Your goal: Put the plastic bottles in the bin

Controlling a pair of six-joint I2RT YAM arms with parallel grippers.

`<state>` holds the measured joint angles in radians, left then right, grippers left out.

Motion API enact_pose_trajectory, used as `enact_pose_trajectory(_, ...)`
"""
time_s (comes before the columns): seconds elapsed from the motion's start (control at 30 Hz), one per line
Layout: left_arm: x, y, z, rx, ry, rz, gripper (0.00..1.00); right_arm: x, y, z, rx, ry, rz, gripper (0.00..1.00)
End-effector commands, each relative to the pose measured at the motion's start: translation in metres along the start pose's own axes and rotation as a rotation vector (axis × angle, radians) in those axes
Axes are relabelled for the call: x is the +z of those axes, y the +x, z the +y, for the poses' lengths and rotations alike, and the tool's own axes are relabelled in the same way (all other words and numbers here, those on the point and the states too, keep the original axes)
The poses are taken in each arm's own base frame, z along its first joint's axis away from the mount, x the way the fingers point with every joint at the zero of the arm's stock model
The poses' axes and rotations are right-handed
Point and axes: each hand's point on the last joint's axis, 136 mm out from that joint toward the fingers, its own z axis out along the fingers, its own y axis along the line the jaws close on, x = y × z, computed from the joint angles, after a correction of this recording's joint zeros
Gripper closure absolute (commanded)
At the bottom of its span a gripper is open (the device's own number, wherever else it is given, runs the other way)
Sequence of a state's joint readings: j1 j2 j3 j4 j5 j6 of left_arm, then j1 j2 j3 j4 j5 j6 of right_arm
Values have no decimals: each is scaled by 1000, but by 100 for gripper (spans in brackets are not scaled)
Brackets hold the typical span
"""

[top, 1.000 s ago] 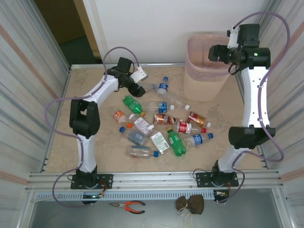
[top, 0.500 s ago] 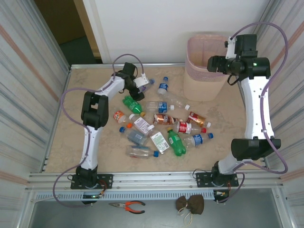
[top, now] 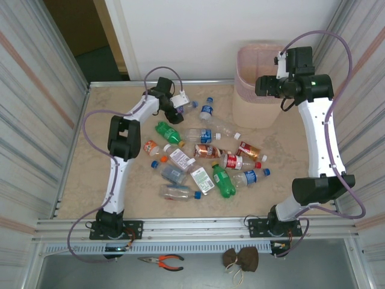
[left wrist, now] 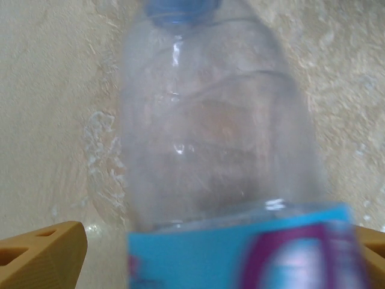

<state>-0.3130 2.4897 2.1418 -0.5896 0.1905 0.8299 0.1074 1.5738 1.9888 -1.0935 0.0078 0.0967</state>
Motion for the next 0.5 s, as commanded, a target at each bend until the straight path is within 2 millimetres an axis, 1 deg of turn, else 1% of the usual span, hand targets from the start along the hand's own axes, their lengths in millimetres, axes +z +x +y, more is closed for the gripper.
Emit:
enact_pose_trajectory(0.0,6,0,-1,-16,27,-8,10,-4,-3,-2,7,23,-14,17)
enact_pose_trajectory(0.17,8,-4,-7,-9,54,-23,18,-2,-3,0,3,20,-11,17)
enact_pose_trajectory(0.33,9,-9,-12,12,61,-28,34,0,-2,2,0,19,-8,17)
enact_pose_trajectory(0.47,6,-12,-13,17,62,-35,42,1,-1,3,-4,20,-6,17)
